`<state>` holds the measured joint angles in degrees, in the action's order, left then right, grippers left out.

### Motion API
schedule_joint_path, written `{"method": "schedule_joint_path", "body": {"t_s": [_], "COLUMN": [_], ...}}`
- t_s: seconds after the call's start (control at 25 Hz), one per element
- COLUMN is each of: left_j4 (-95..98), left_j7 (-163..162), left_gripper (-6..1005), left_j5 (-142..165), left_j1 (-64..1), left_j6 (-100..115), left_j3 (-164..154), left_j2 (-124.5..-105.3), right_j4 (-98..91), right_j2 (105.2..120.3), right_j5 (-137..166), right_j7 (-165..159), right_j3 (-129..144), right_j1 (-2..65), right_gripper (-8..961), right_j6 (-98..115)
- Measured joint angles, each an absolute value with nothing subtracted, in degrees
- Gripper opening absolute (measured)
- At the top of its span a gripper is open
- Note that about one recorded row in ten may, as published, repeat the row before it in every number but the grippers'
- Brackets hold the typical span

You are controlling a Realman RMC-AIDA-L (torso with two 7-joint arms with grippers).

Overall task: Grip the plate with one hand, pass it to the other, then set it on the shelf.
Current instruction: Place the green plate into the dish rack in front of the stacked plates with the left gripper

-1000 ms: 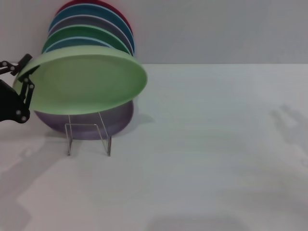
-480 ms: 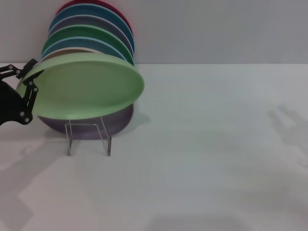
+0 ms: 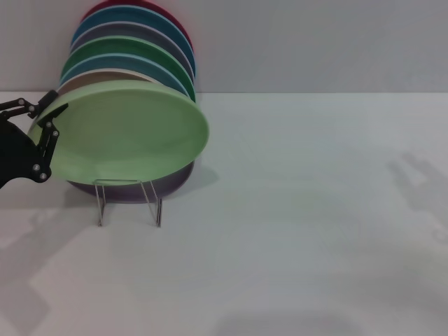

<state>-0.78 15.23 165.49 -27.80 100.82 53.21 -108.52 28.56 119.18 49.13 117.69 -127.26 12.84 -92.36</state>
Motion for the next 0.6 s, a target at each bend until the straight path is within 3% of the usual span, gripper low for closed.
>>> {"method": "schedule_joint_path", "body": {"t_s": [0.28,0.6], "left_j4": [-0.8,-0.8], "left_j7": [15.9,23.4], "left_gripper": [78,106], "left_j5": [165.5,165.5], "left_j1": [-27.8,-27.8], "left_j6": [99.8,96.0], "left_j3": [52.8,52.9], "left_j2": [-108.98,-111.57], "right_j4": [28.6,28.7], "right_j2": [119.18,119.18], "right_j5": [49.1,49.1], "right_j7": [117.7,117.7], "right_j3": [-127.2,-127.1], "right_j1": [12.8,12.9], "right_gripper": [441,441], "right_j6": [-92.4,-92.6]}}
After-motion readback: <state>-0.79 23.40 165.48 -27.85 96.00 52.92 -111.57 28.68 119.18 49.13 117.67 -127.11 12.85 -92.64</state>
